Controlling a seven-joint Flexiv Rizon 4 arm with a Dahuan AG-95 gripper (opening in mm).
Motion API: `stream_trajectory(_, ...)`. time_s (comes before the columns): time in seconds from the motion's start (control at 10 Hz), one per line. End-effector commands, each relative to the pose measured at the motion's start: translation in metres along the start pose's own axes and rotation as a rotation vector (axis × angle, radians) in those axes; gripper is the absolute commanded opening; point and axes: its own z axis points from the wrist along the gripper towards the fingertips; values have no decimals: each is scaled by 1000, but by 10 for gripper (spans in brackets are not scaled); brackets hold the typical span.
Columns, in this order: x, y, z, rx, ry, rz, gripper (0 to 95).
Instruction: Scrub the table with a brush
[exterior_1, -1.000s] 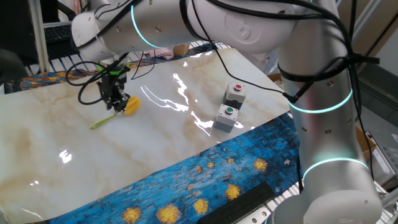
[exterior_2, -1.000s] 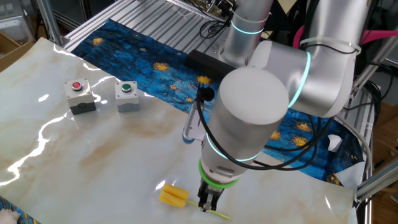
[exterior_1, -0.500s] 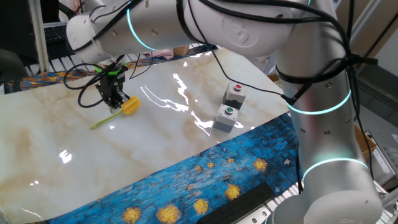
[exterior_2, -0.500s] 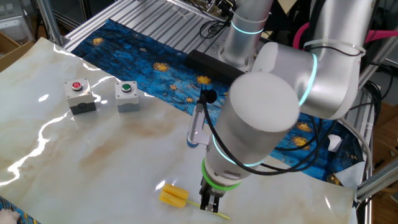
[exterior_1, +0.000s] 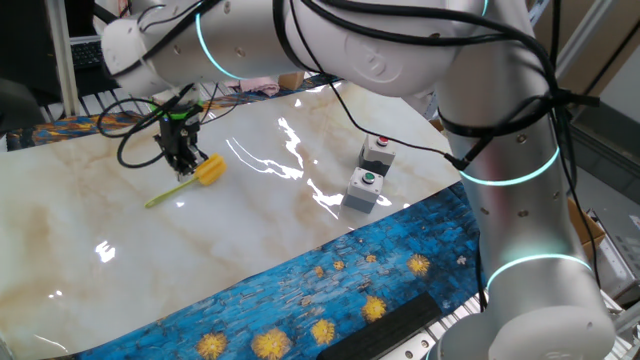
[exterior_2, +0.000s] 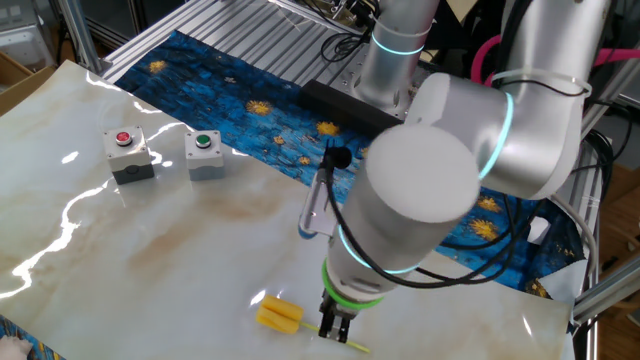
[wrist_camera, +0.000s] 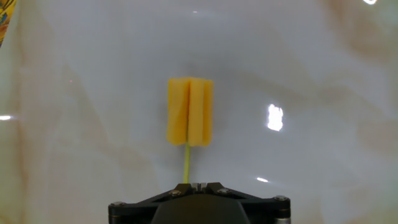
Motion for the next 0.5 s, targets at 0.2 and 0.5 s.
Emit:
stream_trajectory(0.2, 1, 1, 0, -1, 69, -16, 0)
stream_trajectory(0.5, 1, 1, 0, 9, 71, -33, 0)
